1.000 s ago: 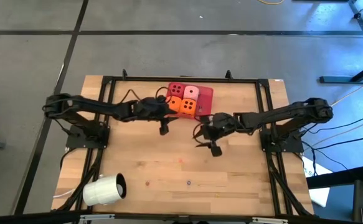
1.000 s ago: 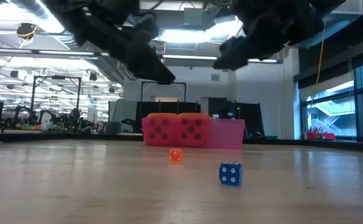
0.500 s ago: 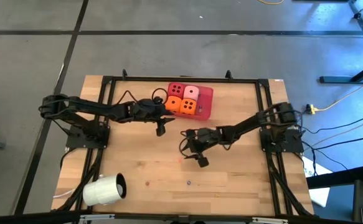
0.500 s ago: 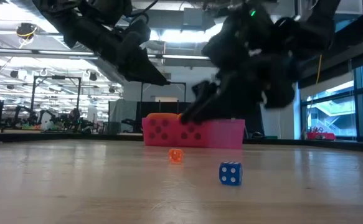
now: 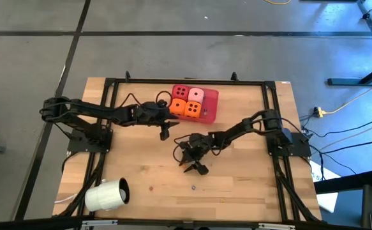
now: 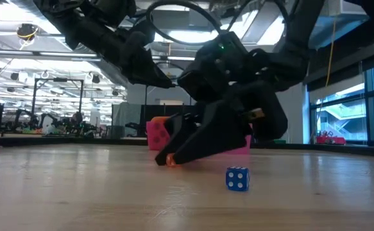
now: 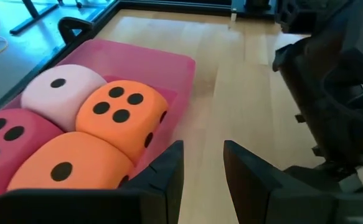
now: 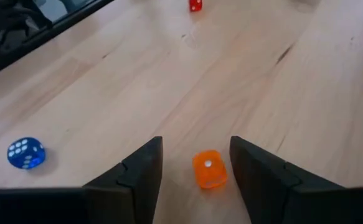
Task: Pick & Place Dice
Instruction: Put the small orange dice into the red container
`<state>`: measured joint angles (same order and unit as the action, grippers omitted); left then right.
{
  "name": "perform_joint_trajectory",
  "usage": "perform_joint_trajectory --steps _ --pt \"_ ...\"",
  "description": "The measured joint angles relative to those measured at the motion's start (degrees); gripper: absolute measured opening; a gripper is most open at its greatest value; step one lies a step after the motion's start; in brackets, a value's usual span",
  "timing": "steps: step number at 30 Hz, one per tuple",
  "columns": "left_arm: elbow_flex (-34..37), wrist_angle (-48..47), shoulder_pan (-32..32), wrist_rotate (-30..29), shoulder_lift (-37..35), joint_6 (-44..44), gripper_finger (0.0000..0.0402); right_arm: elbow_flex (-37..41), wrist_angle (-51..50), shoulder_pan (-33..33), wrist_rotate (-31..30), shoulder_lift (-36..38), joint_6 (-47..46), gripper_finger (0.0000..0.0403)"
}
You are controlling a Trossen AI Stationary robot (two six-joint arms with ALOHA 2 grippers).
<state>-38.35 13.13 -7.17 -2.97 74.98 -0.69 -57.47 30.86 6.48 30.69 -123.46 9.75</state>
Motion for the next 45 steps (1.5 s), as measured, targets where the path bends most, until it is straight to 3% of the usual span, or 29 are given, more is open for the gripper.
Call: perform_joint_trajectory --steps 11,23,30,34,41,43,45 --pt "0.0 -1.0 0.1 1.2 0.0 0.4 0.0107 0.0 -1.5 -1.1 -1.1 0.2 3.1 0.0182" --pt "0.0 -1.4 0.1 1.6 0.0 0.4 0.0109 0.0 -1.9 -2.1 -1.2 0.2 3.2 0.0068" --pt "0.0 -1.4 0.1 4.1 0.0 0.4 0.0108 0.4 -6.9 -4.8 -2.9 7.4 2.7 0.0061" --pt "0.0 -1.4 0.1 4.2 0.0 0.4 0.0109 0.2 -19.0 -6.2 -12.3 17.5 6.7 0.0075" --pt "0.0 -1.7 0.1 4.3 0.0 0.4 0.0109 0.1 -36.6 -8.8 -46.5 35.4 13.9 0.0055" --pt "0.0 -1.9 0.1 4.3 0.0 0.4 0.0109 0.1 -39.7 -10.7 -50.2 37.9 12.9 0.0058" --pt "0.0 -1.8 0.1 4.3 0.0 0.4 0.0109 0.1 -41.6 -13.9 -50.2 38.6 11.0 0.0066"
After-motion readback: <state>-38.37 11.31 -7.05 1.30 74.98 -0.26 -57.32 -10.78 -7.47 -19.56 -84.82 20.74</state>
